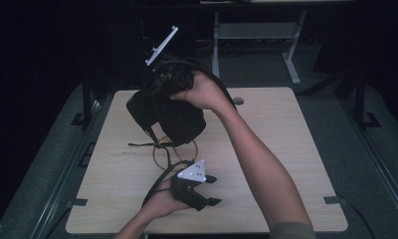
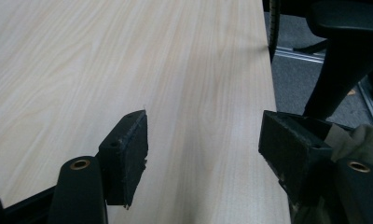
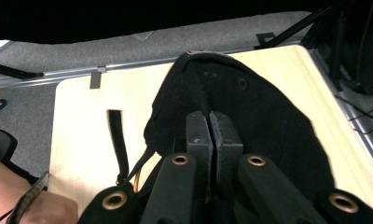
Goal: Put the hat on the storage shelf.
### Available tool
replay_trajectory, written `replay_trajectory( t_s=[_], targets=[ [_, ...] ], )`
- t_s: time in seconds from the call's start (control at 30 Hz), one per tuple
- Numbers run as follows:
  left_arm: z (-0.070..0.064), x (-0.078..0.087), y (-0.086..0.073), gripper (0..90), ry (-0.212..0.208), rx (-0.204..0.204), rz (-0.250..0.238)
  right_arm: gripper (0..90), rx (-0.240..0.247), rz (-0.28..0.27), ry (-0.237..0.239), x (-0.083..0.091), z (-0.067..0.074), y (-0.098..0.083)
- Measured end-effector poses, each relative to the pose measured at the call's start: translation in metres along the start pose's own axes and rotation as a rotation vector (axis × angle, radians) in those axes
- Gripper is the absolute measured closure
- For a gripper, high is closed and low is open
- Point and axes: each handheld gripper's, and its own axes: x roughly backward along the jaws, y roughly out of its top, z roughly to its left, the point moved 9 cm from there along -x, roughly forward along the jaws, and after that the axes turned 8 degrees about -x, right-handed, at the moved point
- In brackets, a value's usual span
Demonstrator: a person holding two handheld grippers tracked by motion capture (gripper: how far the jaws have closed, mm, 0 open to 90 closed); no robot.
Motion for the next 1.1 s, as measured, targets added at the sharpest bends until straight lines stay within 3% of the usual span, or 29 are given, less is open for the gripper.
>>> replay_trajectory(
  t_s=[0.1, 0.17, 0.2, 0.47, 0.8, 1.1],
  targets=[
    [0.000, 0.001, -0.002, 31.9, -0.008, -0.023, 0.032, 81.5, 0.002, 0.014, 0.010, -0.014, 0.002, -0.001],
    [-0.001, 0.001, -0.002, 31.8, -0.006, -0.018, 0.028, 67.3, 0.003, 0.029, 0.008, -0.020, 0.002, -0.004],
    [-0.001, 0.002, -0.002, 31.8, -0.003, -0.018, 0.027, 66.5, -0.005, 0.026, 0.014, -0.021, 0.002, -0.005],
    [0.003, 0.003, -0.001, 30.9, 0.007, -0.007, 0.012, 48.6, -0.059, -0.048, 0.025, -0.009, -0.007, -0.010],
    [0.004, 0.002, -0.002, 28.1, 0.017, 0.006, 0.013, 42.0, -0.116, -0.095, 0.050, 0.006, -0.015, -0.026],
    [0.005, 0.002, -0.001, 26.6, 0.032, 0.005, 0.003, 39.0, -0.126, -0.150, 0.016, 0.024, -0.024, -0.041]
  ],
)
